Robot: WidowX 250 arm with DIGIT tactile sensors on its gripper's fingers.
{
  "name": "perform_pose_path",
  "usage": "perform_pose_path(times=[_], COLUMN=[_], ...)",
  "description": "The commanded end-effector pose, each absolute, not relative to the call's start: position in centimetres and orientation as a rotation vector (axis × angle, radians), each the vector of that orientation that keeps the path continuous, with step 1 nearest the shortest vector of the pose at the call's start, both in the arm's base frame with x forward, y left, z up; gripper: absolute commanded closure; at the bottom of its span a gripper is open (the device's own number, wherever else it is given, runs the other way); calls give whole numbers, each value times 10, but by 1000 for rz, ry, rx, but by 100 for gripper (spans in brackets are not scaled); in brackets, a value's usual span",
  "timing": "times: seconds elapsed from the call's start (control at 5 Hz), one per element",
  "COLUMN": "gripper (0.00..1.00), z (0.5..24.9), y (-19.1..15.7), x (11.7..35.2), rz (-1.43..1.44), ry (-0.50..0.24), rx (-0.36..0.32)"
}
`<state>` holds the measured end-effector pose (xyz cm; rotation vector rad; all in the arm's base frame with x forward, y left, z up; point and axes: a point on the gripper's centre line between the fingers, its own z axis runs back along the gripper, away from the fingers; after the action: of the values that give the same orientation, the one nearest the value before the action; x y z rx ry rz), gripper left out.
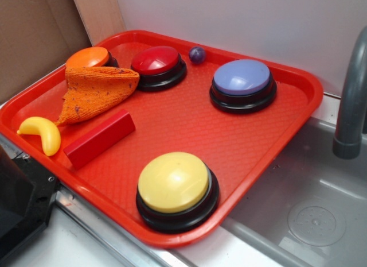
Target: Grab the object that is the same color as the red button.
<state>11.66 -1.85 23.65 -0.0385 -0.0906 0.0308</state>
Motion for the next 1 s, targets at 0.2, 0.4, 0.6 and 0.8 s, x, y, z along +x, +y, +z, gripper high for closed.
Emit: perform_pose_path(times=[0.2,0.4,0.6,0.8], gripper=[0,0,0,0], z=[220,202,182,156], y=[-21,-28,-34,-34], x=[128,138,145,151], rz=[33,46,26,-10], ry=[-109,-117,-103,-73], rx=[-18,13,4,1])
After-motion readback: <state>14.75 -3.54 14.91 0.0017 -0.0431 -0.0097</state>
